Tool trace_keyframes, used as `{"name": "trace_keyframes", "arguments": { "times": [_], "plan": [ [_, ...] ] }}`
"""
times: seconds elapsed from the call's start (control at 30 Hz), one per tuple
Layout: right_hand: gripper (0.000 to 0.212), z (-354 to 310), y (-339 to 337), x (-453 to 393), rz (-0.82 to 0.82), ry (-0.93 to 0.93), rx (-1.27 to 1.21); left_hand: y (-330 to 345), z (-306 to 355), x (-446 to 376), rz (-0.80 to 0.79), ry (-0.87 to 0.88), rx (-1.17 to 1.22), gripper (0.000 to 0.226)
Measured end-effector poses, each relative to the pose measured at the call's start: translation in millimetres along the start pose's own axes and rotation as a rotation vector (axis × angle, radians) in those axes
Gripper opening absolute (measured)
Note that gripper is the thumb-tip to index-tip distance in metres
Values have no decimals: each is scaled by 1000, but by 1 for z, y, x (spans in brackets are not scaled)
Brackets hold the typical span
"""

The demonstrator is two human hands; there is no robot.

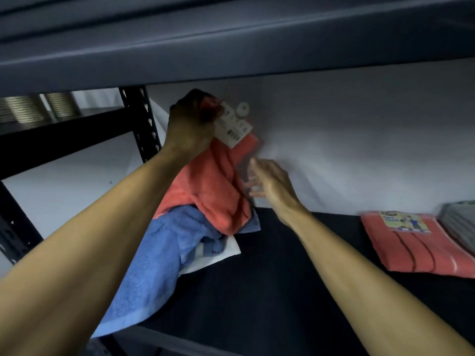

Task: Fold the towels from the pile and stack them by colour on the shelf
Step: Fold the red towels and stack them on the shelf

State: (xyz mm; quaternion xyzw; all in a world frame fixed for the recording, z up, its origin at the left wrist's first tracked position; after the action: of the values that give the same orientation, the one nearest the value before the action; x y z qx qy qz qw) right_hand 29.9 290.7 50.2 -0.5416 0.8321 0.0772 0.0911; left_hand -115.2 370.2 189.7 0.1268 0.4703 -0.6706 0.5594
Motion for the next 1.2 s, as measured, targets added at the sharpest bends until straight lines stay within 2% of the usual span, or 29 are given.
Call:
{"name": "trace_keyframes", "arguments": {
  "times": [0.13,0.23,0.33,0.4,0.43,0.53,0.63,0.7,0.83,0.97,1.1,1.2],
  "plan": [
    [43,-48,-30,0,166,-174,38,3,43,-3,47,108,144,19],
    [35,-93,-48,12,149,-340,31,12,69,8,35,120,365,11],
    [25,-124,-71,31,125,-398,96,18,86,20,45,107,541,16],
    [23,-139,-85,43,116,-430,188,25,86,26,30,26,606,6],
    [22,-146,-91,50,114,-447,265,30,83,31,14,-29,625,11],
    [23,-159,-104,64,132,-437,509,58,64,56,-195,-155,789,15],
    [28,-156,-120,74,145,-389,578,89,52,88,-452,-251,924,13],
    [25,-148,-129,80,168,-334,558,102,52,104,-532,-263,947,16],
    [16,-124,-142,99,170,-252,344,120,65,124,-648,-290,1002,34],
    [17,-104,-149,124,216,-205,163,120,74,138,-725,-260,824,25],
    [19,-94,-151,144,287,-197,203,105,81,150,-778,-151,635,23],
    [17,-101,-145,155,334,-222,273,93,91,151,-757,-122,662,22]
  ]
}}
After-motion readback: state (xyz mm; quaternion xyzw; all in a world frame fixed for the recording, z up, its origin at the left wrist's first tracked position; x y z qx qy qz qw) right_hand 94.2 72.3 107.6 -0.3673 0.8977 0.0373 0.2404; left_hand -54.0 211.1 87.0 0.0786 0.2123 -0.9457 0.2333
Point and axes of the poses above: each hand's wrist, its own x-axis away from the middle knuckle, its own y-axis out of the palm, z = x × y, the point moved 5 cm from there along -x, towards the middle knuckle, and after that the axes turned 5 degrees about -z, right-handed, at the moved point
